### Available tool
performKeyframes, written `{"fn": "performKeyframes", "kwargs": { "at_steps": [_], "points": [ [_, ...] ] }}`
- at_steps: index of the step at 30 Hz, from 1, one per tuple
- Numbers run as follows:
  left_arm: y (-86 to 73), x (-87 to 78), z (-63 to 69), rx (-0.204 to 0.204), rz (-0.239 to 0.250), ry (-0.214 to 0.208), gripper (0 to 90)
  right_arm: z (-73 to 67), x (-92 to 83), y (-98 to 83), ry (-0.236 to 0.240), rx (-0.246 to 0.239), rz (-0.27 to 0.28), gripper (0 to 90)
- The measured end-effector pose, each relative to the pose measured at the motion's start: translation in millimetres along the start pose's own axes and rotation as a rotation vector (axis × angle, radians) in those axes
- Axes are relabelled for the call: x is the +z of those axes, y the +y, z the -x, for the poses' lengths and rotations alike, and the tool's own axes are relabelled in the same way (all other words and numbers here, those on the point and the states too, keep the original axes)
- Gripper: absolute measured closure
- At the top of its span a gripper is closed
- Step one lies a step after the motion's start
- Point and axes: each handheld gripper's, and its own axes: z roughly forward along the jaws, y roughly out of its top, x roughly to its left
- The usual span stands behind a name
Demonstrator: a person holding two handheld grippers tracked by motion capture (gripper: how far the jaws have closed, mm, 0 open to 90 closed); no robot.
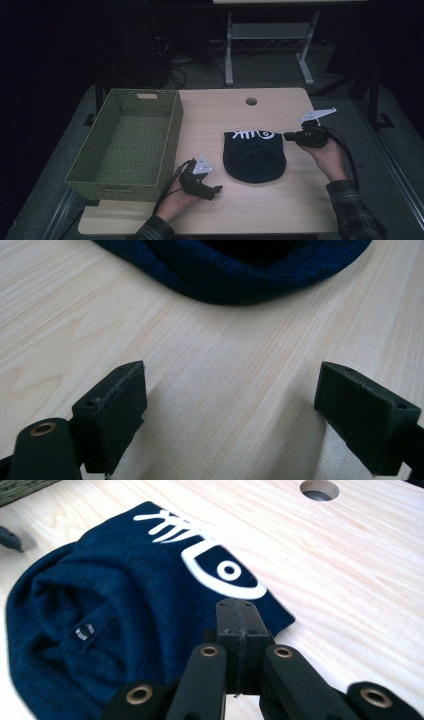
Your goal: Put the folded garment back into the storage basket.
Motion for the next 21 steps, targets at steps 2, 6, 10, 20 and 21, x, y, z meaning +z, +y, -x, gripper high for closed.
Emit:
{"fn": "performKeyframes", "kwargs": {
  "at_steps": [2,6,10,20,21],
  "points": [
    [0.0,0.0,0.0,0.0,0.0,0.0,12.5,2.8,3.2,4.3,-0.005,-0.007,-0.003,90.0],
    [0.0,0.0,0.0,0.0,0.0,0.0,12.5,9.4,11.9,12.9,-0.006,-0.01,-0.013,90.0],
    [0.0,0.0,0.0,0.0,0.0,0.0,12.5,16.4,22.3,18.2,-0.003,-0.007,-0.03,90.0],
    [0.0,0.0,0.0,0.0,0.0,0.0,12.5,29.0,47.6,29.1,-0.002,0.009,-0.053,90.0],
    [0.0,0.0,0.0,0.0,0.0,0.0,12.5,31.9,54.2,30.4,-0.004,0.006,-0.067,90.0]
  ]
}}
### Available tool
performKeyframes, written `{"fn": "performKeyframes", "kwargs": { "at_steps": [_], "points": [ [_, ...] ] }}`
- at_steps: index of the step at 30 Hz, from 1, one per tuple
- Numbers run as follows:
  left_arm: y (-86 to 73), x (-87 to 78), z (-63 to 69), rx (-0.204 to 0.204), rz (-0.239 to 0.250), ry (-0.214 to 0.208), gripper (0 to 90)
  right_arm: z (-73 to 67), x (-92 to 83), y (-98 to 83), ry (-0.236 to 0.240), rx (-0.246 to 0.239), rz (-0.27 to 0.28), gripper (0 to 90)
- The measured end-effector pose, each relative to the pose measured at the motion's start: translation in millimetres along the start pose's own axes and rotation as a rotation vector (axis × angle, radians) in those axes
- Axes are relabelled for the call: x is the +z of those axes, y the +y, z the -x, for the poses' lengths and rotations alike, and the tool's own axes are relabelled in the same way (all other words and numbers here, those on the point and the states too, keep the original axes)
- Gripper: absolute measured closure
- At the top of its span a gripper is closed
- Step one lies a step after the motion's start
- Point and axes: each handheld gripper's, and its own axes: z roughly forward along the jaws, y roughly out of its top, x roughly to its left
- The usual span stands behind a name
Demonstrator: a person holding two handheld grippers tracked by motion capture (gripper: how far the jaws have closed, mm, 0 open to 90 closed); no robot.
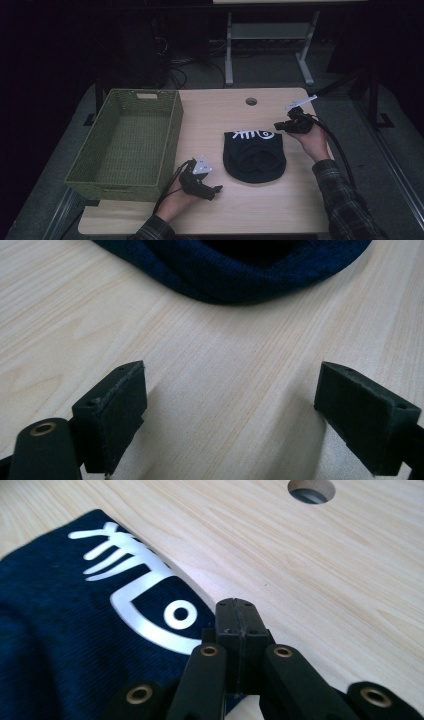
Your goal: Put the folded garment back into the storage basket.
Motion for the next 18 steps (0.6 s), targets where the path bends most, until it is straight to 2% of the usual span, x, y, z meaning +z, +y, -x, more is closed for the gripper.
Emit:
{"fn": "performKeyframes", "kwargs": {
  "at_steps": [9,18],
  "points": [
    [0.0,0.0,0.0,0.0,0.0,0.0,12.5,11.9,22.3,0.3,-0.007,0.018,-0.049,90.0],
    [0.0,0.0,0.1,-0.001,0.0,0.0,12.5,15.3,34.9,-6.9,-0.007,0.024,-0.094,90.0]
  ]
}}
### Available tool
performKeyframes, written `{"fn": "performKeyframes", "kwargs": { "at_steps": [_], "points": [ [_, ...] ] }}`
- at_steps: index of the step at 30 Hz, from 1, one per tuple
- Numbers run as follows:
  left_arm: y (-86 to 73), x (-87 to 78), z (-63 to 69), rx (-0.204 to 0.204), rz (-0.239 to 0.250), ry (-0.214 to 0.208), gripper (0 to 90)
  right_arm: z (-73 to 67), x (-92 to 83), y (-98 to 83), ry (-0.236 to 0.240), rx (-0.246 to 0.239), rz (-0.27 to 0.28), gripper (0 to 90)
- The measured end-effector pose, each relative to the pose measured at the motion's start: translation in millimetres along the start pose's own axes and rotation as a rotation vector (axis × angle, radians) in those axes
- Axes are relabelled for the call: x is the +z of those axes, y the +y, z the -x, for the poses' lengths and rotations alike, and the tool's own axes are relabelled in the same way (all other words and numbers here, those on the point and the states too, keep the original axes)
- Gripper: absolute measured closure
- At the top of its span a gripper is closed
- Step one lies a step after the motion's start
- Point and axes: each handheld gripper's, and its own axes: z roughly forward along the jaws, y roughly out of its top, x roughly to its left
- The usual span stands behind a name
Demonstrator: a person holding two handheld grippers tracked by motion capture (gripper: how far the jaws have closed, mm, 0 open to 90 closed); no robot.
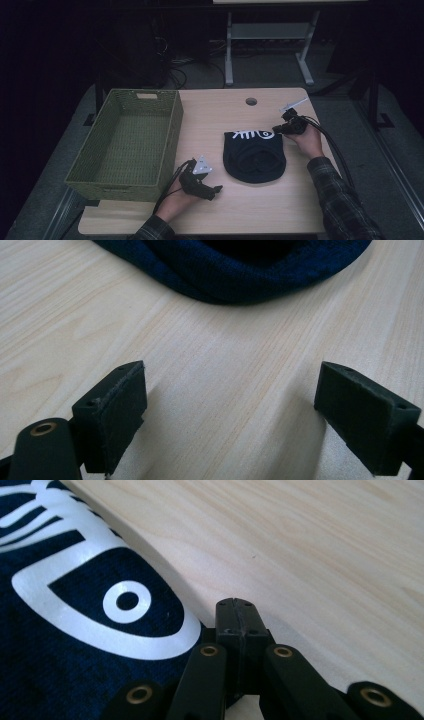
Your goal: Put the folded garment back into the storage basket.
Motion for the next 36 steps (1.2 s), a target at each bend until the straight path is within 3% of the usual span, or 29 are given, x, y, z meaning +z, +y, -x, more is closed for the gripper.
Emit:
{"fn": "performKeyframes", "kwargs": {
  "at_steps": [15,36],
  "points": [
    [0.0,0.0,0.0,-0.001,0.001,0.0,12.5,-4.4,-10.5,-16.0,0.009,-0.013,-0.005,90.0],
    [0.0,-0.2,0.0,0.0,-0.002,0.0,12.5,-29.1,-34.7,-43.7,0.051,-0.072,-0.003,90.0]
  ]
}}
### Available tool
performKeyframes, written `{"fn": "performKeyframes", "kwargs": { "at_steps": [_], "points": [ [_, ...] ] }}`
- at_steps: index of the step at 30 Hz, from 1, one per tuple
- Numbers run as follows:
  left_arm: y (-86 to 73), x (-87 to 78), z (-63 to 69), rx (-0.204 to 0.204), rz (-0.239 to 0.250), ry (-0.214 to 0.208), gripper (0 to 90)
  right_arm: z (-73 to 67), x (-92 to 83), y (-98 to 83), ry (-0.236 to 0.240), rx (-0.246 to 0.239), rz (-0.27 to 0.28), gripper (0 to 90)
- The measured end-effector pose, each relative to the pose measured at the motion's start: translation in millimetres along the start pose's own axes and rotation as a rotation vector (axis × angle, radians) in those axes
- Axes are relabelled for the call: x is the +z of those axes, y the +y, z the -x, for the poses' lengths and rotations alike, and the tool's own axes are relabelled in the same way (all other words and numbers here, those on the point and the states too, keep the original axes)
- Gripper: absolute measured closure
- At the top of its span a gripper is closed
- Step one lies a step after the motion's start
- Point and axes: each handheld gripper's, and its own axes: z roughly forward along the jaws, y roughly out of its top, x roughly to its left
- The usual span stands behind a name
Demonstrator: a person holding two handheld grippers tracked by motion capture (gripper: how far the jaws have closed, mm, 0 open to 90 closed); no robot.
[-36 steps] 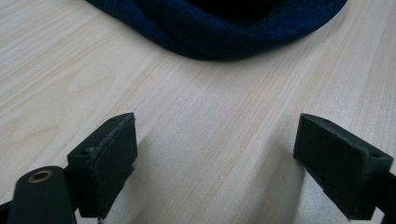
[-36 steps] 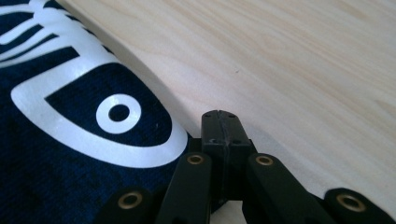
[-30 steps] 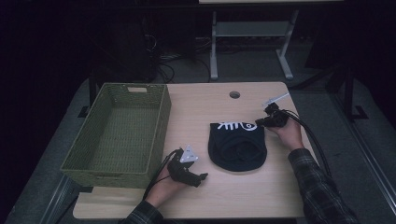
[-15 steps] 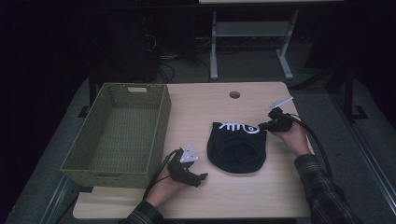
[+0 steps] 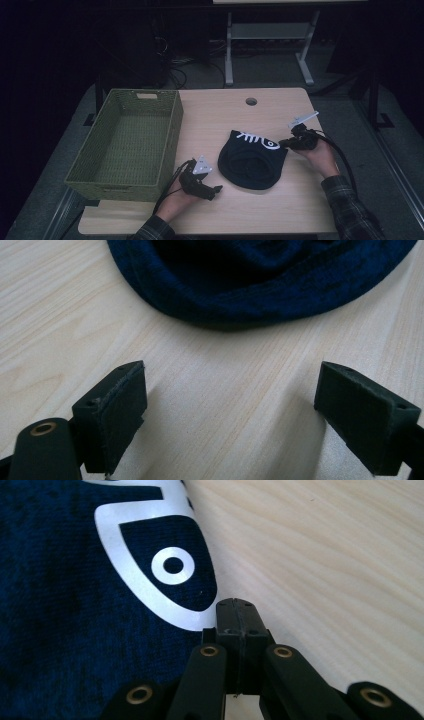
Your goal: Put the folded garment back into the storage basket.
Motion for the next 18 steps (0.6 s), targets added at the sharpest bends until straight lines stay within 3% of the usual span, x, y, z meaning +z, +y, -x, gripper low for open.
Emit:
{"fn": "performKeyframes", "kwargs": {
  "at_steps": [15,18],
  "points": [
    [-0.1,0.1,0.3,-0.003,0.003,0.001,12.5,-24.3,-11.1,-17.6,0.038,-0.018,0.018,90.0],
    [-0.2,-0.1,-0.4,0.008,0.0,0.006,12.5,-29.3,-13.1,-20.9,0.035,-0.039,0.021,90.0]
  ]
}}
